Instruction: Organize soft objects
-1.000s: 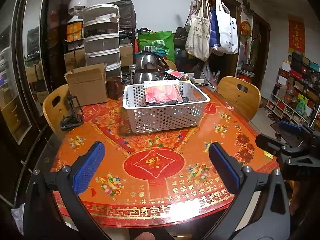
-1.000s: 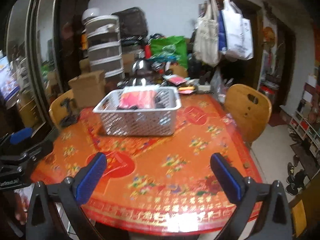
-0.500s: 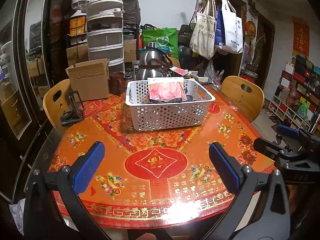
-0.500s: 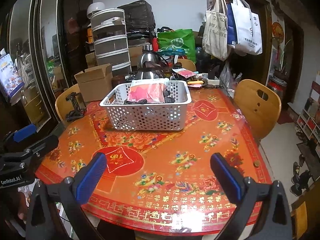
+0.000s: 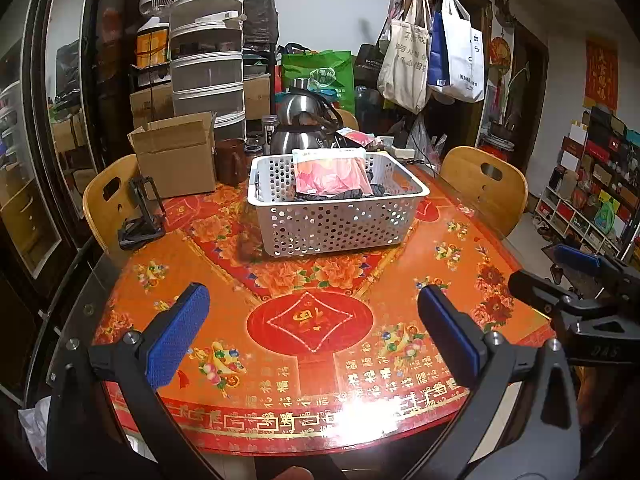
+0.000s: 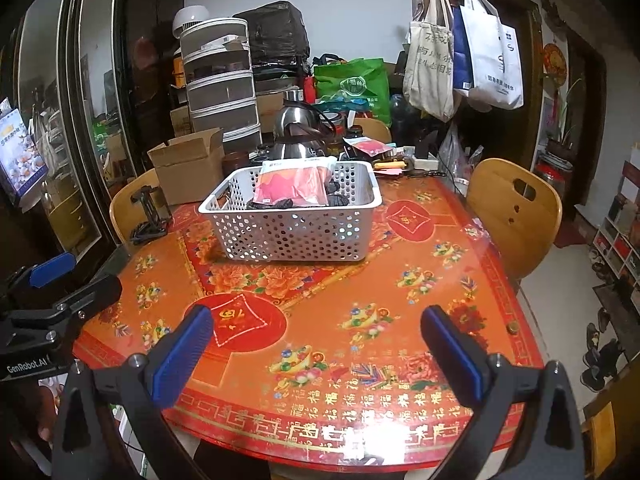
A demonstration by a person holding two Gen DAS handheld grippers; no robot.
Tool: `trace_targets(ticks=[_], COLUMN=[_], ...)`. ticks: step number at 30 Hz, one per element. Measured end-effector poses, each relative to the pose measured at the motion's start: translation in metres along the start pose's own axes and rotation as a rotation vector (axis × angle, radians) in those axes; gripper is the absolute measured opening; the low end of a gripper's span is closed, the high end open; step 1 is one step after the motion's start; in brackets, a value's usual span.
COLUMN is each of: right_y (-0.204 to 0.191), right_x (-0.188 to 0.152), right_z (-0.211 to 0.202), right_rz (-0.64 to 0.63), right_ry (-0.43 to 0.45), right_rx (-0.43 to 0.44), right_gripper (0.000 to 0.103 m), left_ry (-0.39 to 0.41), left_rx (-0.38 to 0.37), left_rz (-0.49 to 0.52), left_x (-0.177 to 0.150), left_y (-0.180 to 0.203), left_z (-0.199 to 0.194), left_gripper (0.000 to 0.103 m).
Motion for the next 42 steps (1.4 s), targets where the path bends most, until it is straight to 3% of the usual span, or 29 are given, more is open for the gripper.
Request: trace_targets(ticks=[42], right_y=[0.0042], right_x=[-0.0025], right_z=[0.0019], right_rz=[0.008], right_ry=[-0.010], right_rx=[0.003], right_gripper=[0.103], left_ry=[-0.012], left_rx=[0.000], left_rz=[0.010], left_x=[-0.0071], left_y=[0.0032], left_z=[0.0091], left_gripper=[0.103])
Point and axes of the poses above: each gripper's, at about its wrist camera, not at the fingertips, and z roughly the way its jaws point, y to its right, x to its top, the point moved 4 cm from there along z, roughly the way its jaws point, and after that the axes turned 5 degrees about x, right-handed, at the moved point
